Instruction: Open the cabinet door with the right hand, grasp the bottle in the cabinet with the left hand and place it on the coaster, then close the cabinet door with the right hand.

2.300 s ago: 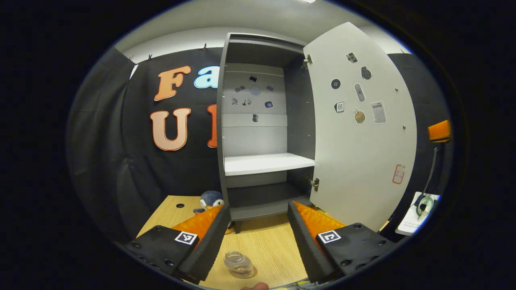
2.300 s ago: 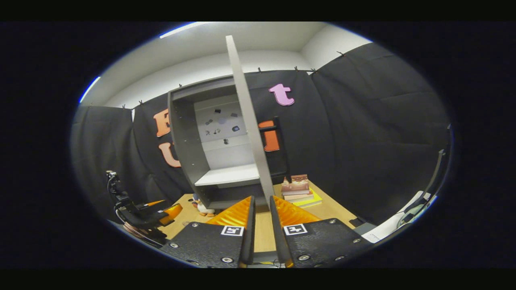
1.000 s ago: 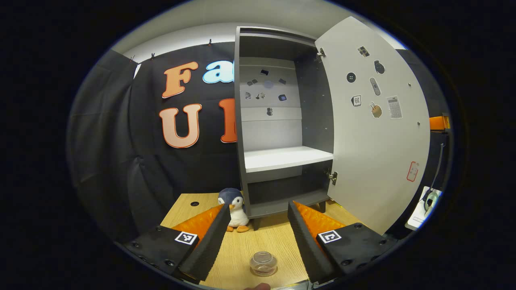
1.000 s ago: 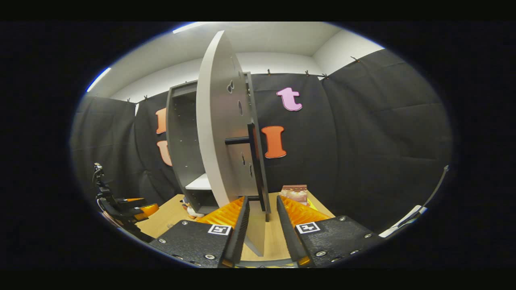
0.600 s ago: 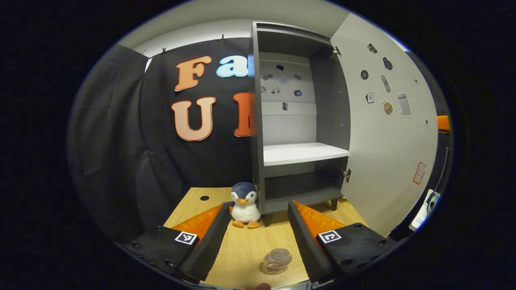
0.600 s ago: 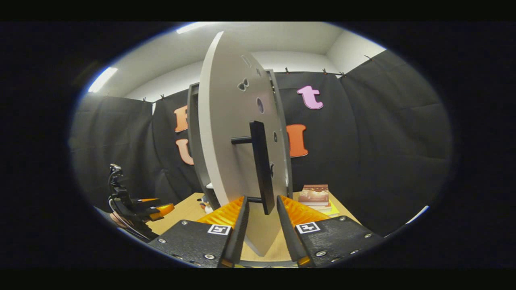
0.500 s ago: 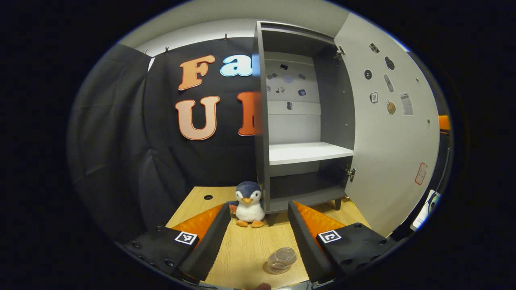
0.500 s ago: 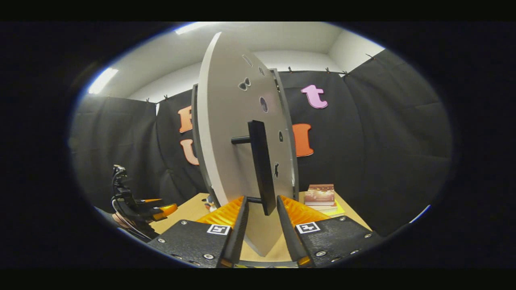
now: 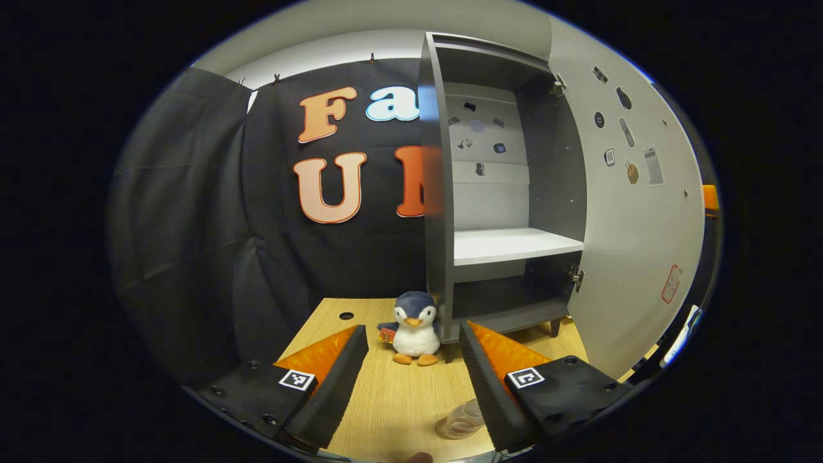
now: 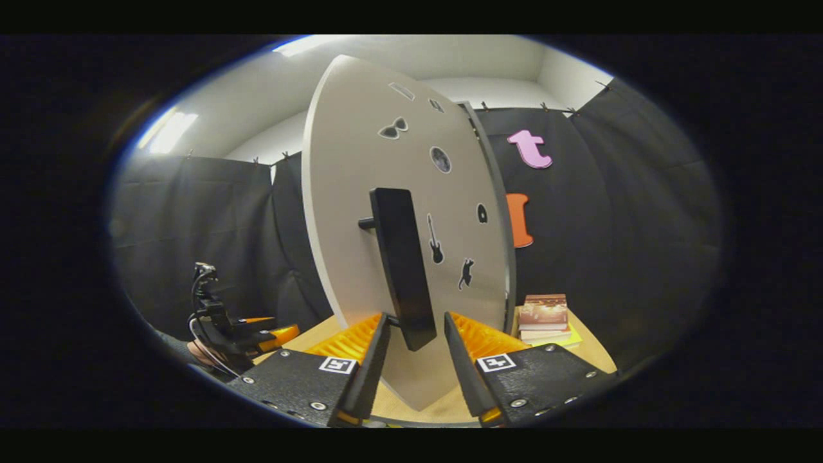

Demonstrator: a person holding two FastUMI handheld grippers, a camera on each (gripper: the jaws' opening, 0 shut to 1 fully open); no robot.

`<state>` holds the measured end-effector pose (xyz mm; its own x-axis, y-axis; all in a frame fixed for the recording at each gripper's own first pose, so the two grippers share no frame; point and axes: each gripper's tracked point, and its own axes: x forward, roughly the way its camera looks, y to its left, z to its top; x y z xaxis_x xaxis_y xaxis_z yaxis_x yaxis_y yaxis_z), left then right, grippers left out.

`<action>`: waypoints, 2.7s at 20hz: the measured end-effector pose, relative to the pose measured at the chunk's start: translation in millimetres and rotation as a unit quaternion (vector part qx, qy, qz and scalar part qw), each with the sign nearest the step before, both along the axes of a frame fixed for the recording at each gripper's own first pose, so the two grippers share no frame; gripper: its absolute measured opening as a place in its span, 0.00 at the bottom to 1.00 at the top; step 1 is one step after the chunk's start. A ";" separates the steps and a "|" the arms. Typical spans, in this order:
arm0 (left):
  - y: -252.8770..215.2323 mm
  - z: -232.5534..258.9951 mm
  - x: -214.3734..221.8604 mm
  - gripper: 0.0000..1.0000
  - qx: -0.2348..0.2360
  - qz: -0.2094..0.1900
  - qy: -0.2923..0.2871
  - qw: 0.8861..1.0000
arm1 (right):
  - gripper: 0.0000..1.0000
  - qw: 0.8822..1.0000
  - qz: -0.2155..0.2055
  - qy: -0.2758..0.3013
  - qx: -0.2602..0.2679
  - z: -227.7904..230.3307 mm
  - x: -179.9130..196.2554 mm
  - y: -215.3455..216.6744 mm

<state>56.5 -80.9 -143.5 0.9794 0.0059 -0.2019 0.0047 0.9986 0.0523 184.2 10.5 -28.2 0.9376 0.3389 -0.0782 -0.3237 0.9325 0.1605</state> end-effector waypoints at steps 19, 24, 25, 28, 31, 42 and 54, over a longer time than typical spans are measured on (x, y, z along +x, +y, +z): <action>84.2 33.4 51.0 0.94 -0.011 0.050 -0.045 0.998 | 0.87 0.999 0.032 -0.039 -0.019 -22.1 107.1 91.2; 90.9 19.8 80.3 0.94 -0.027 0.042 -0.031 0.998 | 0.89 0.999 0.012 -0.040 -0.013 -24.2 124.7 98.7; 93.2 17.2 86.7 0.94 -0.032 0.041 -0.031 0.998 | 0.90 0.999 0.004 -0.043 -0.020 -25.0 126.7 98.9; 92.1 12.0 109.1 0.94 -0.049 0.031 -0.026 0.998 | 0.90 0.998 -0.018 -0.055 -0.039 -32.8 139.1 99.3; 93.5 14.8 127.9 0.93 -0.042 0.022 -0.034 0.998 | 0.92 0.996 -0.039 -0.062 -0.042 -37.5 151.4 99.4; 90.7 4.6 150.3 0.94 -0.062 0.005 -0.028 0.998 | 0.93 0.991 -0.087 -0.079 -0.068 -46.6 176.3 94.3; 63.2 43.2 83.8 0.95 -0.042 0.018 -0.044 0.998 | 0.94 0.995 -0.053 -0.072 -0.045 -41.5 124.4 88.9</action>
